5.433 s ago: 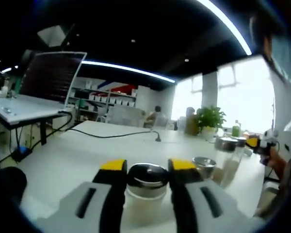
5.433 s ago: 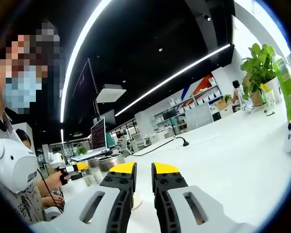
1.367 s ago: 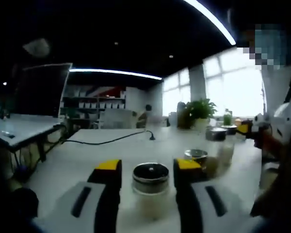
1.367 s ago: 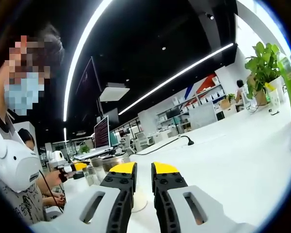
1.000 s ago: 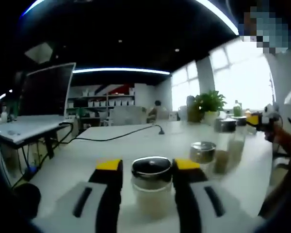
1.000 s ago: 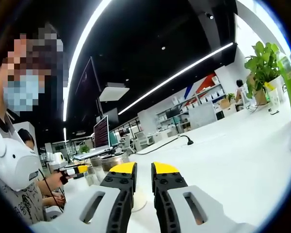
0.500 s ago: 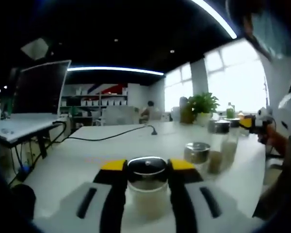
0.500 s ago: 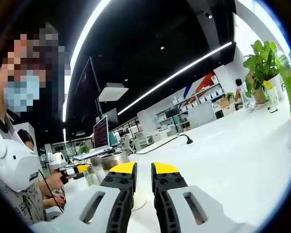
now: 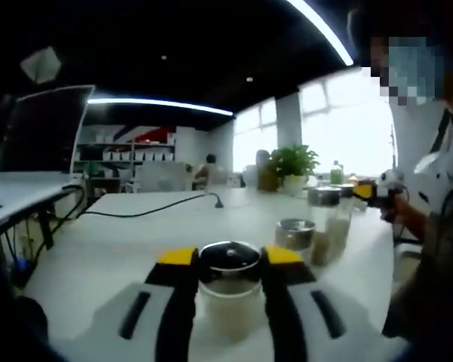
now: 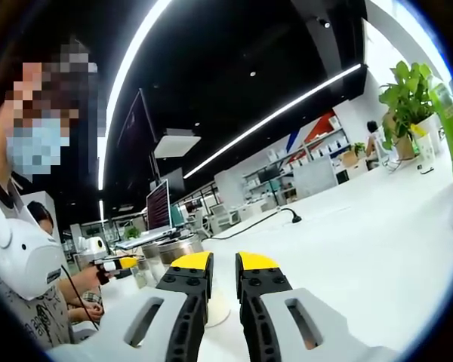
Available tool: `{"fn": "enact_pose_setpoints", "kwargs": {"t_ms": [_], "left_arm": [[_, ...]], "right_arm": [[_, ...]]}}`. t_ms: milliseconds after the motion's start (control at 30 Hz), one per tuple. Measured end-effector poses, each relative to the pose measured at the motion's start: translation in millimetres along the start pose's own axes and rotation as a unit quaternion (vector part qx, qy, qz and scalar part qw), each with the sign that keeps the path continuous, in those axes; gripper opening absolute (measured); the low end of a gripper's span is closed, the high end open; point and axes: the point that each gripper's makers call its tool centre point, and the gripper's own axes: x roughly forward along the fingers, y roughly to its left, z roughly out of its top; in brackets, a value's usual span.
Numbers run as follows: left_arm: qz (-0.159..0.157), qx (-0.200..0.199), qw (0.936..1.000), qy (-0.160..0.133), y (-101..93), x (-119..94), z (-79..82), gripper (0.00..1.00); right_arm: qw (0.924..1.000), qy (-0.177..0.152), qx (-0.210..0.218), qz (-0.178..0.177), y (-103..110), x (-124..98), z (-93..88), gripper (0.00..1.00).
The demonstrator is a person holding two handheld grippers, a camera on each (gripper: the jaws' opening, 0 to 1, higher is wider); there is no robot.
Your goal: Rotate the seasoning bottle until the label or dispensing opening points toward the visible target arrow and the bottle remains upright within the marked orientation range
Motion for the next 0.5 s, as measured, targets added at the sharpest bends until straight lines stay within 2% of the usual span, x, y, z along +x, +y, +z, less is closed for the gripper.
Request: {"fn": "enact_pose_setpoints", "kwargs": {"t_ms": [500], "left_arm": [[-0.046, -0.006, 0.9989, 0.001, -3.1, -0.4, -0.9, 0.34]], "right_arm": [[1.0000, 0.001, -0.003, 0.008, 5.5, 1.8, 0.1, 0.10]]}}
